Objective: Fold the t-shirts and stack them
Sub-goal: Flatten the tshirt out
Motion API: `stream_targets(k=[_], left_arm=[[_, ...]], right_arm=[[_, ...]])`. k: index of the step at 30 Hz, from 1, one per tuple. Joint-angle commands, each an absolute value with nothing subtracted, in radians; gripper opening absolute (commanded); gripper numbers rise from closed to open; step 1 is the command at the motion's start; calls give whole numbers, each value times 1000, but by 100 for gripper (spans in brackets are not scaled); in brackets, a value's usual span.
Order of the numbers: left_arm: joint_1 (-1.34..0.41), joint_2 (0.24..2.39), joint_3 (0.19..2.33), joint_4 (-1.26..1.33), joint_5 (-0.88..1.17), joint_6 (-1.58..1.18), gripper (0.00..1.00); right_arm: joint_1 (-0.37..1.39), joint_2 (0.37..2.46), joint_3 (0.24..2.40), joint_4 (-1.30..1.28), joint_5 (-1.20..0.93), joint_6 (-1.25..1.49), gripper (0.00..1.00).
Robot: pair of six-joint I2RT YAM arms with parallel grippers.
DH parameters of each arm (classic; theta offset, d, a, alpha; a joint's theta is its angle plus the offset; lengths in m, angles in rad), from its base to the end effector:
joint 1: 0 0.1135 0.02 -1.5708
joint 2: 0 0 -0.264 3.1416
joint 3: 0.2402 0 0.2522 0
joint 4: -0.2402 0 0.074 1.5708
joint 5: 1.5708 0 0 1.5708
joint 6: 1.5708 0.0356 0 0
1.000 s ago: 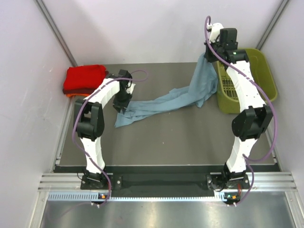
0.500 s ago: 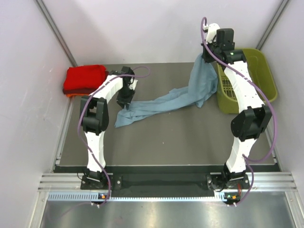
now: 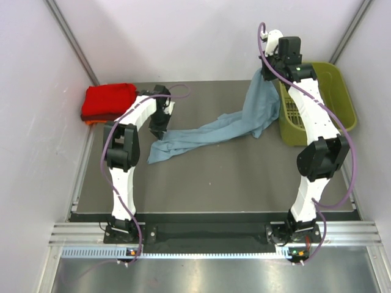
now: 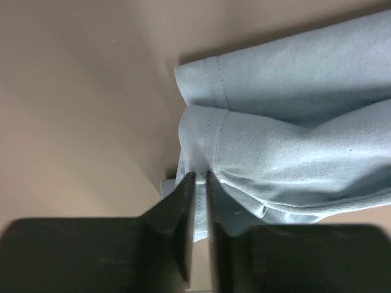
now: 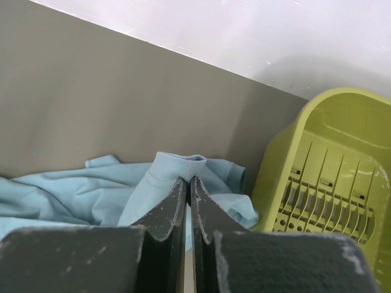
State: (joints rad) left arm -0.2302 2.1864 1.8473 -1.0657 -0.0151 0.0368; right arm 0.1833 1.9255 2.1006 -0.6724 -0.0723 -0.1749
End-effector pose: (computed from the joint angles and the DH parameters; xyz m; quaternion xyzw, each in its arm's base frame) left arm 0.4300 -0.1002 0.1960 0.1320 0.9877 -0.0005 0.0832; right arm 0.4309 0.0825 0.4106 -0.1712 0.8418 0.0332 0.5109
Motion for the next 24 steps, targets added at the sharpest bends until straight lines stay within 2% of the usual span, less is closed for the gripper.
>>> stream_targets(k=[1,4,9,10,11,14,24], left_arm=[[-225,2187,1885,-1060,12,29,13],[-224,2175,1878,-1060,35,29,4],[-224,2160,1861,-1058,19,23,0],[-224,2160,1858,-1055,9,20,5],[-222,2160,1853,-1055,-24,17,21],[-218,2164,1848,-1052,-26,12,31],[-207,2197,1865,-1057,-5,8,30]], right_arm=[[195,1891,2103,-620,-60,-184,0],[193,1894,2103,-621,-60,-186,0],[195,1899,2106,-620,-60,-186,0],[193,1901,2106,-620,-58,-186,0],[195,1902,2108,-620,-60,-186,0],[195,1902,2105,-620,-60,-186,0],[201,1908,2106,-617,-48,-193,0]])
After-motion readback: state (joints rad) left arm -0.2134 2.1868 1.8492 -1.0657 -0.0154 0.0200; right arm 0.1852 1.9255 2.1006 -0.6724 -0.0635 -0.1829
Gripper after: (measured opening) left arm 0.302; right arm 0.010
